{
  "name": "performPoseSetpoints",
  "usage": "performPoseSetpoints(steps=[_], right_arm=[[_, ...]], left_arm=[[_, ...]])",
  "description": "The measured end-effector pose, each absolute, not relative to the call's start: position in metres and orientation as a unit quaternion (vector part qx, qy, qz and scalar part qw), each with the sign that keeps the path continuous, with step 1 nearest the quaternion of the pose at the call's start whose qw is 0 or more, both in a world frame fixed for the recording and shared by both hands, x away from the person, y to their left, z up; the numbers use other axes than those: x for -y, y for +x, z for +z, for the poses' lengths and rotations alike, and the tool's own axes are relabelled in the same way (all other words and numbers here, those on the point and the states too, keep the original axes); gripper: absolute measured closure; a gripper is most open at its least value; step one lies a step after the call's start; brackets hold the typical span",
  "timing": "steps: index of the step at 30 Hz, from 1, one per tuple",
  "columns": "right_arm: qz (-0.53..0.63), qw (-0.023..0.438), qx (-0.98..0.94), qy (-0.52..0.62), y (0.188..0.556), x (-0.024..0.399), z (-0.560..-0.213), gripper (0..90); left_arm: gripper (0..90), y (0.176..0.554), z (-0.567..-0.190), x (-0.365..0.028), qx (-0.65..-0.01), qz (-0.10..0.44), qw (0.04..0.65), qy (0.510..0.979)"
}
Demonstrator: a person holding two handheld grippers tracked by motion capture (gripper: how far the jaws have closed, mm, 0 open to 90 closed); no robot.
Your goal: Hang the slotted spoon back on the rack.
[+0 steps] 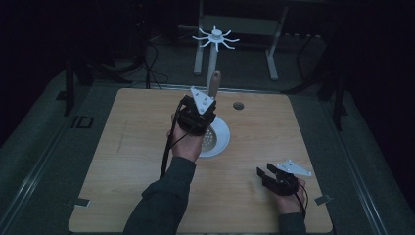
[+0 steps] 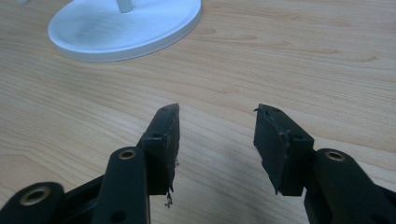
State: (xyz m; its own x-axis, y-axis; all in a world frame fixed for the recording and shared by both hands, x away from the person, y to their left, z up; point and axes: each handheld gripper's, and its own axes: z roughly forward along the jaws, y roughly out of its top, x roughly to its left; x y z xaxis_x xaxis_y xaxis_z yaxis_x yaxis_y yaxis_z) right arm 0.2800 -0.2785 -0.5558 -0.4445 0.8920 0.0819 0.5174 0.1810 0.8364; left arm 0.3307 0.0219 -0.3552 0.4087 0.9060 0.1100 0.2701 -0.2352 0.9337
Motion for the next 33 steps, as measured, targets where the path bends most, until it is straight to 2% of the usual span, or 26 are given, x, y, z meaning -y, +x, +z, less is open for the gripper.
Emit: performPoseSetpoints(steps=[33], right_arm=[[0.427, 0.222, -0.733, 0.482, 0.280, 0.280, -0.556, 50.2]], left_arm=[[74.6, 0.339, -0.327, -0.009, -0.463, 0.398, 0.442, 0.657]])
